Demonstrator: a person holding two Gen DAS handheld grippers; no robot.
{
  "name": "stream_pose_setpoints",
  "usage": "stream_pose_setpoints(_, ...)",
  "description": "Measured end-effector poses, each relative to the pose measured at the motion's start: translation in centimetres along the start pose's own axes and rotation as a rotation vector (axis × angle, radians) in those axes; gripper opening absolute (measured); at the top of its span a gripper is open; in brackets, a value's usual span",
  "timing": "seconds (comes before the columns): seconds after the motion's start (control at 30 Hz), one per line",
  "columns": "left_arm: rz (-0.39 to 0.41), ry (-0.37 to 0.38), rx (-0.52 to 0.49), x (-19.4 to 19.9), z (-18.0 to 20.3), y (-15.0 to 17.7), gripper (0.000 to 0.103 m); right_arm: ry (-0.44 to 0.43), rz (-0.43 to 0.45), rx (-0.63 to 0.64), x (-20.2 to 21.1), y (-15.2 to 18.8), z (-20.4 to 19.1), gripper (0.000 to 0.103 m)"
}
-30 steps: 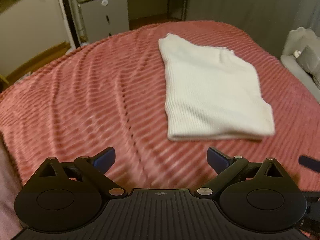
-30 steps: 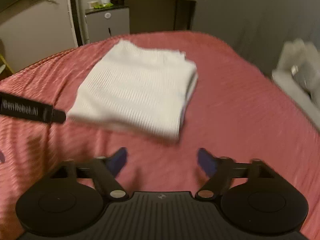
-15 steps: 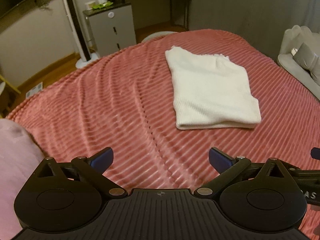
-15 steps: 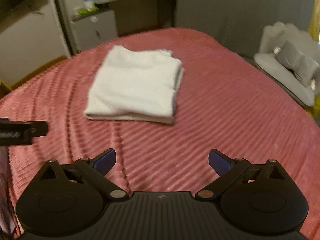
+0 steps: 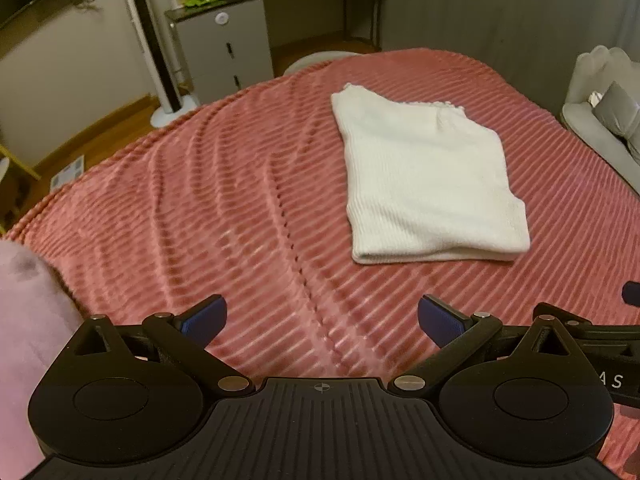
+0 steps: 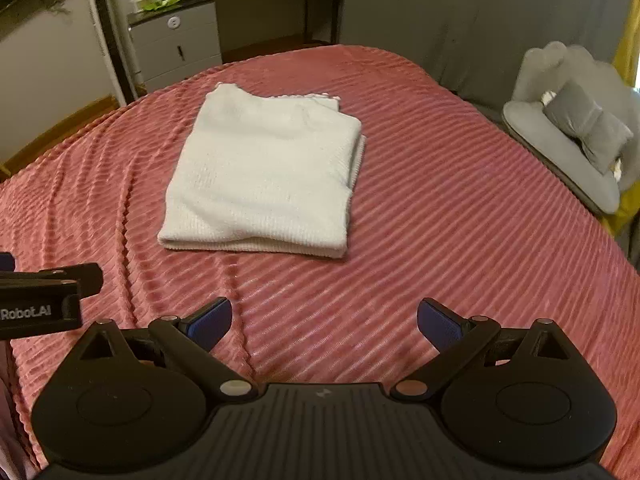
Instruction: Fold small clothes
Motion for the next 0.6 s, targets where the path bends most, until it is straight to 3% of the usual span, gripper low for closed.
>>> stream_pose_setpoints(0.6, -0.015, 0.007, -0.017, -1.04, 0.63, -0.43, 0.103, 0.001, -0.004, -0.009, -0.9, -0.6, 0.36, 0.099)
Point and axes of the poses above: each gripper's, at about its wrist camera, not at the fingertips, and x roughly against the way its jaws point, z to its right, y to its underside, the point moved 3 cm from there along -x, roughly the way its jaws point, and after that the axes turned 1 degree about -z, right-handed, at the moved point
